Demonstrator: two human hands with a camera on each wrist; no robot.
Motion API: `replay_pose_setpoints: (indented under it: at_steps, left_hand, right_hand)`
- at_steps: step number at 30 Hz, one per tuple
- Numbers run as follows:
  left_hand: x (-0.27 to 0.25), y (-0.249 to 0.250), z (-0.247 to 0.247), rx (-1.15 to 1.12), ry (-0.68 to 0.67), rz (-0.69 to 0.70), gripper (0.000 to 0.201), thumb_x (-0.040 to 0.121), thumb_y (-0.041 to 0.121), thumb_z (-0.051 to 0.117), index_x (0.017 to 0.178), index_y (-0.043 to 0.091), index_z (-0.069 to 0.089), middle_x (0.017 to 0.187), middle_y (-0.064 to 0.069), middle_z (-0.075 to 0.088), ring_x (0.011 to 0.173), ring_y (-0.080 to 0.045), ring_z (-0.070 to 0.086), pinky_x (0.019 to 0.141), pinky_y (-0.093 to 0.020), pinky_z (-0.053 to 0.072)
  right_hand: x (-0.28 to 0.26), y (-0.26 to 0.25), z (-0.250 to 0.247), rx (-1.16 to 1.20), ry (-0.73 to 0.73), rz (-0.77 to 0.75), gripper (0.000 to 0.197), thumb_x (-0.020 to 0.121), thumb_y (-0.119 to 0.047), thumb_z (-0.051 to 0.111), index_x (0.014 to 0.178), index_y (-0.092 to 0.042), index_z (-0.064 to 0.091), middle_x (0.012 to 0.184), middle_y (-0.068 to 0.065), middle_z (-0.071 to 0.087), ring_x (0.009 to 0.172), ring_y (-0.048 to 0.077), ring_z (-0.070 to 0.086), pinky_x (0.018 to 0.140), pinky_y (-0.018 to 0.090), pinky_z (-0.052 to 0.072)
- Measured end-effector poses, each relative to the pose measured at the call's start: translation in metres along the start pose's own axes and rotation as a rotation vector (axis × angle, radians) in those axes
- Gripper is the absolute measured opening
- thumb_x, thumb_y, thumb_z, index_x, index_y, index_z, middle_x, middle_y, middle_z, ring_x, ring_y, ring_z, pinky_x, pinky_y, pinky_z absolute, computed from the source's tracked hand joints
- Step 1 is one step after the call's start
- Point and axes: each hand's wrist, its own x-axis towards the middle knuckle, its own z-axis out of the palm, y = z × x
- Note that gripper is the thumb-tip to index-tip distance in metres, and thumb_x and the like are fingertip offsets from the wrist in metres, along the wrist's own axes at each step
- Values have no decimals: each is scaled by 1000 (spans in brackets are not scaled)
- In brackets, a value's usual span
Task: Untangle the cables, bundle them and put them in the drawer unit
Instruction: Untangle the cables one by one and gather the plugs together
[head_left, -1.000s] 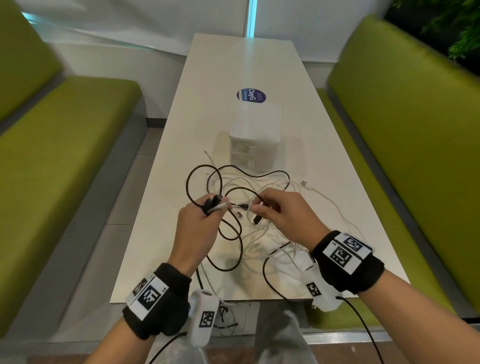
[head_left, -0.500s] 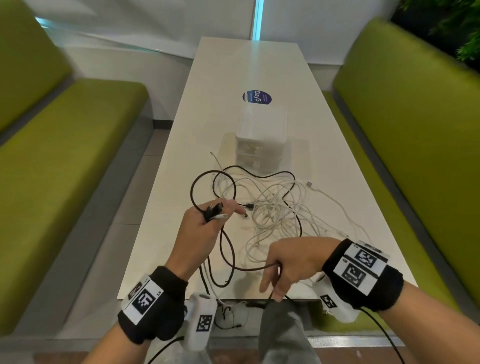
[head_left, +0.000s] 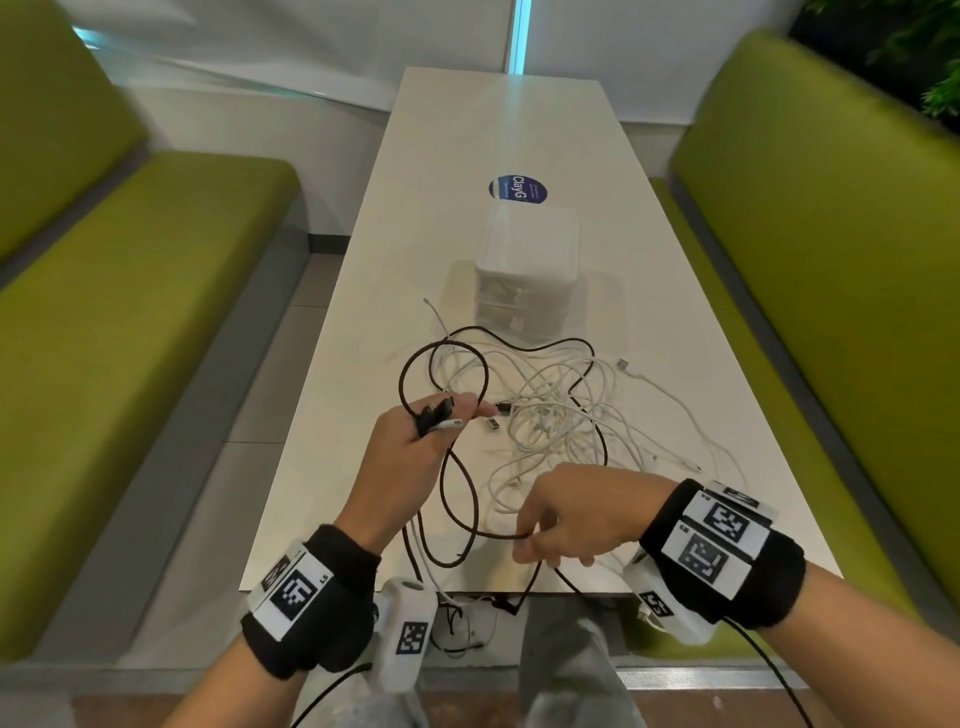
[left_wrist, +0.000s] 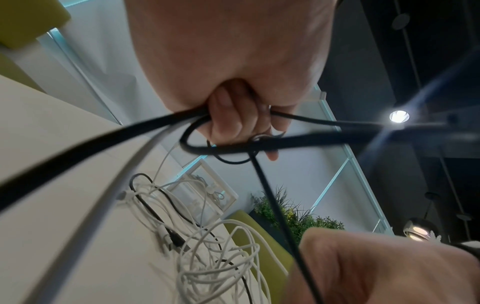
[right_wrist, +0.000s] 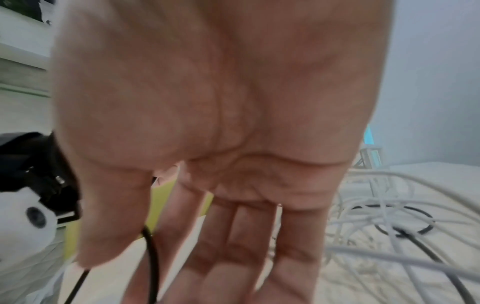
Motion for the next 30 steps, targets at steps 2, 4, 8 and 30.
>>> replay_pose_setpoints:
  at_steps: [2,4,8,30]
  left_hand:
    - [2,-4,-2,-5,8,8,26,101,12,48,104,-1,69,42,15,42,43,10,48,47,-1,33]
    - [1,-6,-4,15,21,43,21,100,14,51,108,6,69,44,17,45,46,12,49,47,-1,33]
    - [2,-14,-7,23,29,85,20,99,14,52,113,14,66,60,21,53,49,4,47,49,-5,33]
    - [2,-11,-4,-125,22,29,32,101,28,43,86,13,66,62,5,39,49,-6,29,44,-17,25]
  right_hand:
    - [1,1,7,-24,-108,6,31,95,-42,53,91,-17,71,58,-17,67,61,12,65,85,30,53]
    - [1,1,12,-82,-229,45,28,93,-42,56,93,-19,72,53,-19,63,61,12,65,91,37,53]
    - [4,0,7,-60,-73,23,57,77,-71,58,120,-34,63,69,-10,71,75,16,69,84,35,52]
    - [7,-7,-11,-19,683,26,12,92,-26,60,88,-20,69,91,-6,64,87,15,58,78,31,48]
